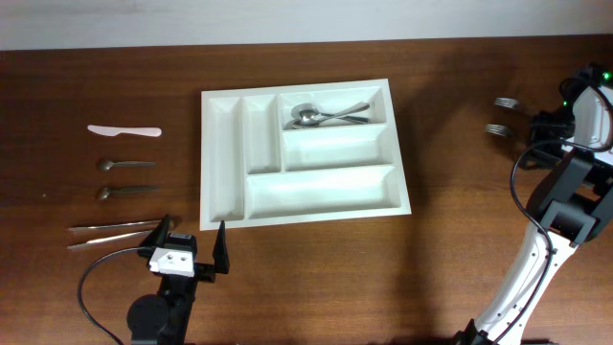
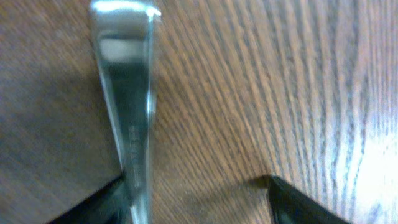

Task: Pack container
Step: 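Close the right gripper on the upper silver fork's handle and lift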

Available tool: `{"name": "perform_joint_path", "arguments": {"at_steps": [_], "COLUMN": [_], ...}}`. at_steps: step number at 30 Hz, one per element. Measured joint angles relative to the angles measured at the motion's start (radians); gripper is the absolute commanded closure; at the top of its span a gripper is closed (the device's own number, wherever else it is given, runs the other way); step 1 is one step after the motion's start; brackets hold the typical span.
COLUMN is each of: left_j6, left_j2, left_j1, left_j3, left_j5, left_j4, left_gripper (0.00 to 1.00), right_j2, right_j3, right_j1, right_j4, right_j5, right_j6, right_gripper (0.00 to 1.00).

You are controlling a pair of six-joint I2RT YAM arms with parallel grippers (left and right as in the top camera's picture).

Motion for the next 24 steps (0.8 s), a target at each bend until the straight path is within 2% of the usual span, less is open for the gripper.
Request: {"name": "perform_joint_path", "arguments": {"at_steps": [6, 12, 15, 20, 24], "left_j6": [0.000, 0.000, 0.000, 0.000, 0.000], "left_j2": [0.000, 0.000, 0.000, 0.000, 0.000], "left_j1": [0.000, 0.000, 0.000, 0.000, 0.000], "left_j3": [0.000, 0.000, 0.000, 0.000, 0.000], "left_j5": [0.000, 0.000, 0.000, 0.000, 0.000], "left_j4": [0.000, 0.000, 0.000, 0.000, 0.000], "left_gripper": [0.01, 0.01, 0.01, 0.01, 0.01], "right_j2": [0.000, 0.002, 0.002, 0.002, 0.002], "right_j3": [0.000, 0.000, 0.000, 0.000, 0.000], "right_j1": [-0.001, -0.001, -0.001, -0.001, -0.001], "right_j4": [-0.001, -0.001, 0.000, -0.001, -0.002], "right_j5": [-0.003, -0.003, -0.003, -0.003, -0.004], "right_j6": [0.000, 0.000, 0.000, 0.000, 0.000], "right_gripper": [0.69, 0.81, 0.83, 0.94, 0.96]}}
